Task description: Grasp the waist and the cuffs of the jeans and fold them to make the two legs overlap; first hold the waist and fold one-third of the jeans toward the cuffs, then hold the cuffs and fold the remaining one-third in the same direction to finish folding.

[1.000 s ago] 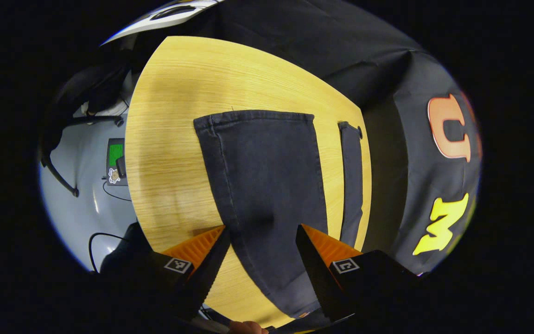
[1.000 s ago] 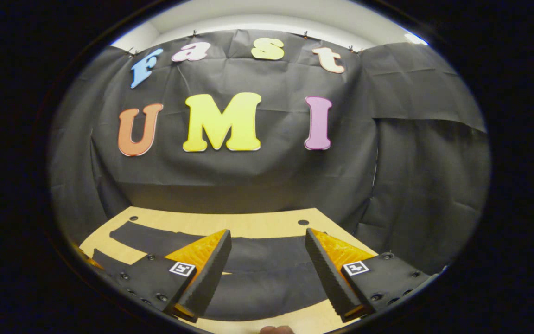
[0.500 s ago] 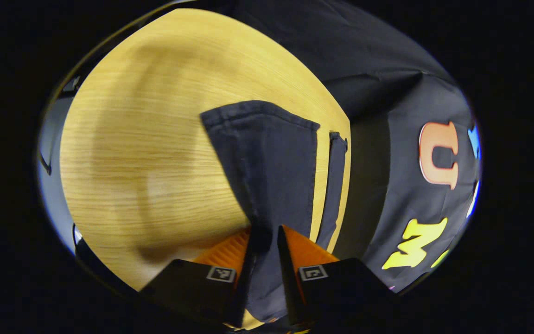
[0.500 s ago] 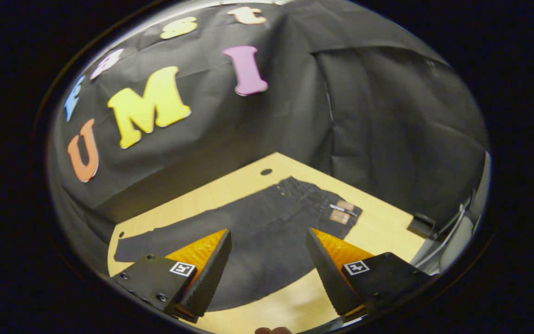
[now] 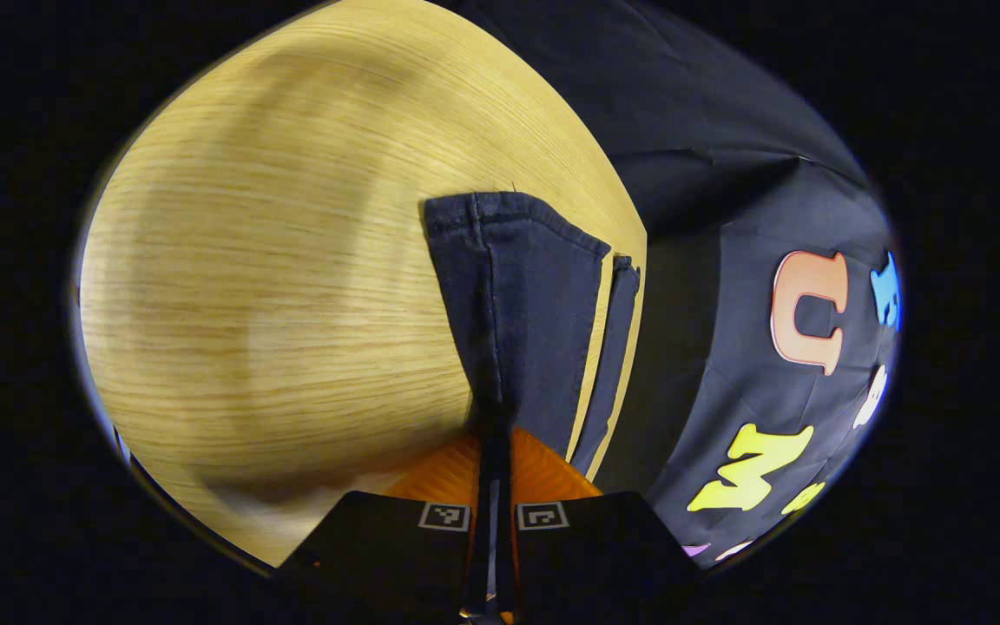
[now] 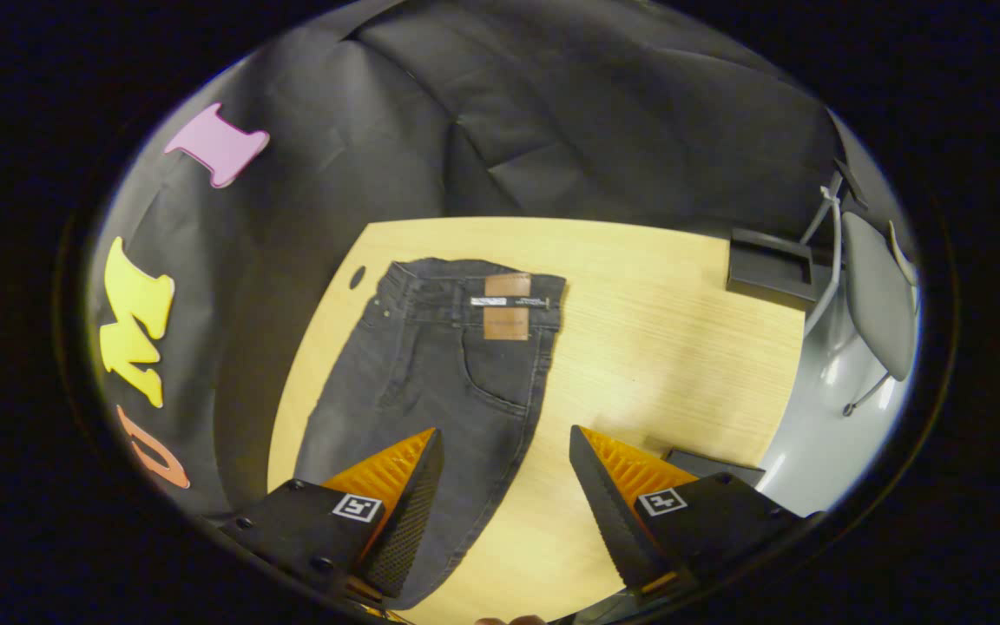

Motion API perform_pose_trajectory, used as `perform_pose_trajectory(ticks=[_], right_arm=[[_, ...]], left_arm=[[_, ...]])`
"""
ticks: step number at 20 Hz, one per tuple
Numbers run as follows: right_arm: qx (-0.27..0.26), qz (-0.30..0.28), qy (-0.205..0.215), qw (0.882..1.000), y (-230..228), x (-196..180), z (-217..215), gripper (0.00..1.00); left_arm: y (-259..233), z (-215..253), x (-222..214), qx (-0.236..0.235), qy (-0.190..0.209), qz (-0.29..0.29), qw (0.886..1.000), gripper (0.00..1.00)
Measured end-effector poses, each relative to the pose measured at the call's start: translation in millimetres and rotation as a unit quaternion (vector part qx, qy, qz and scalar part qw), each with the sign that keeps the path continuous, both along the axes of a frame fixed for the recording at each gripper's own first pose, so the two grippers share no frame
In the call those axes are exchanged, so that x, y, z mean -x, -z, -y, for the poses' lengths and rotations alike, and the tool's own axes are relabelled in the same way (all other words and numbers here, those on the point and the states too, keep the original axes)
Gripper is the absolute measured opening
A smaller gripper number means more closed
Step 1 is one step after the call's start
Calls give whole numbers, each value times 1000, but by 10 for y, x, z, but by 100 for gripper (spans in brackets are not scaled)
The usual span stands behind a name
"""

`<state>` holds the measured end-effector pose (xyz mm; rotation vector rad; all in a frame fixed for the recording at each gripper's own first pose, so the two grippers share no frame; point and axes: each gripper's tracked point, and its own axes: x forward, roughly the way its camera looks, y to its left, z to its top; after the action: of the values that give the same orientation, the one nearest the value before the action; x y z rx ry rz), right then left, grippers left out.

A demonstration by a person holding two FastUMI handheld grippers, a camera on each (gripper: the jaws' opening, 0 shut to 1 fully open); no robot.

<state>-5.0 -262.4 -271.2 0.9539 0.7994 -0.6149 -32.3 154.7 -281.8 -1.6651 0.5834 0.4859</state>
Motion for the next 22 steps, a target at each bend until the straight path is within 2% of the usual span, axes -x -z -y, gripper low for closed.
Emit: perform_pose_trajectory(ticks=[1,2,3,4,5,9,10,11,14,15,16,19,22], right_arm=[[0,-4,-4,1000,68,-76,6,92],[1,-8,-13,1000,141,-149,11,84],[-2,-12,-19,1000,180,-200,10,90],[-3,-19,-26,999,243,-258,9,89],[-6,-27,-29,999,303,-286,3,82],[6,-18,-46,999,365,-440,9,80],[7,-17,-49,999,376,-445,23,64],[6,-19,-49,999,394,-454,53,58],[-26,-7,-36,999,433,-425,128,15],[-38,4,-33,999,322,-361,223,14],[-43,6,-31,999,436,-412,161,3],[-41,16,-48,998,357,-426,139,1],[-40,49,-56,996,12,-389,151,0]], left_arm=[[9,-16,-6,2,-3,-2,1000,6],[2,-30,-11,7,-10,-4,1000,6],[-8,-31,-22,15,-18,-7,1000,6],[-14,-26,-37,18,-23,-9,1000,6],[-6,-15,-38,15,-23,-12,1000,6],[17,-38,-15,4,-19,-25,999,6],[19,-41,-9,3,-20,-27,999,6],[22,-39,-15,0,-20,-29,999,6],[36,-41,-49,-7,-16,-35,999,6],[38,-48,-60,-6,-17,-37,999,6],[48,-58,-79,-6,-18,-40,999,6],[-47,-75,-123,-21,-10,-36,999,6],[-326,-128,-311,-22,-14,-8,1000,6]])
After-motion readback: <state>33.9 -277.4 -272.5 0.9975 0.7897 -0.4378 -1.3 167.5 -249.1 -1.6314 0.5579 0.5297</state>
